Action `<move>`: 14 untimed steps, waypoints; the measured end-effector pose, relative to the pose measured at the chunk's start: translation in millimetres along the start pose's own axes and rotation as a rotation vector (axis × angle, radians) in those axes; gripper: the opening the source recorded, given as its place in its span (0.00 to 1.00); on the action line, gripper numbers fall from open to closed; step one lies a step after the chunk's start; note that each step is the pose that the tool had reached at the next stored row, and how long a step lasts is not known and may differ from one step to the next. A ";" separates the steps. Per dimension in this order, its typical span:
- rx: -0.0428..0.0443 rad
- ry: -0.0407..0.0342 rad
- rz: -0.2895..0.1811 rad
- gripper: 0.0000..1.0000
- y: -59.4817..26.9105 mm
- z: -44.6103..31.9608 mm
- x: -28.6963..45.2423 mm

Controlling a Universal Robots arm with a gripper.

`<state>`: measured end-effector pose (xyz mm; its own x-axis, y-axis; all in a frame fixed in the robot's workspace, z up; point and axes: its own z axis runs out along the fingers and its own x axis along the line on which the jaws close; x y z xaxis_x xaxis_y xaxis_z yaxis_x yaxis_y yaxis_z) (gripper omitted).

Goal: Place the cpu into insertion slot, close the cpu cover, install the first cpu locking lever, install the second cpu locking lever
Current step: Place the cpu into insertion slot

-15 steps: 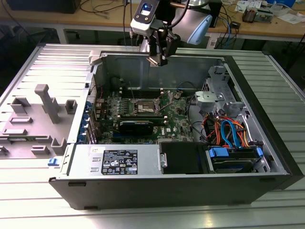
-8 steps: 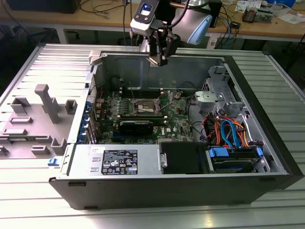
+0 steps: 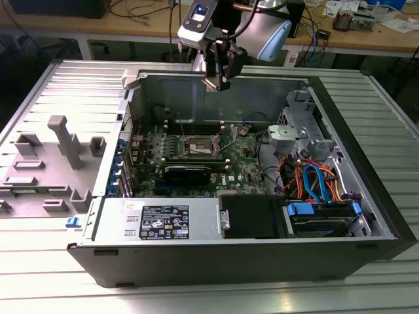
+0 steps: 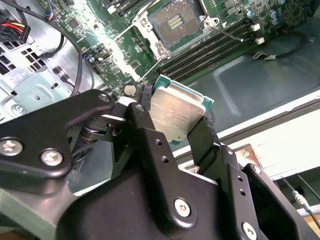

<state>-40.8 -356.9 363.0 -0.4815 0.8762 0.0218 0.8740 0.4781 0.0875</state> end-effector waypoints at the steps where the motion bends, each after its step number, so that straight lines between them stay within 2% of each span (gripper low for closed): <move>1: 0.0000 -0.0003 0.003 0.54 0.0 0.0 0.0; 10: -0.0002 -0.0010 0.011 0.54 0.0 0.1 0.0; 14: -0.0006 -0.0027 0.030 0.54 -0.1 0.2 0.0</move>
<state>-40.8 -357.0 362.8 -0.4549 0.8903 0.0217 0.8879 0.4516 0.0874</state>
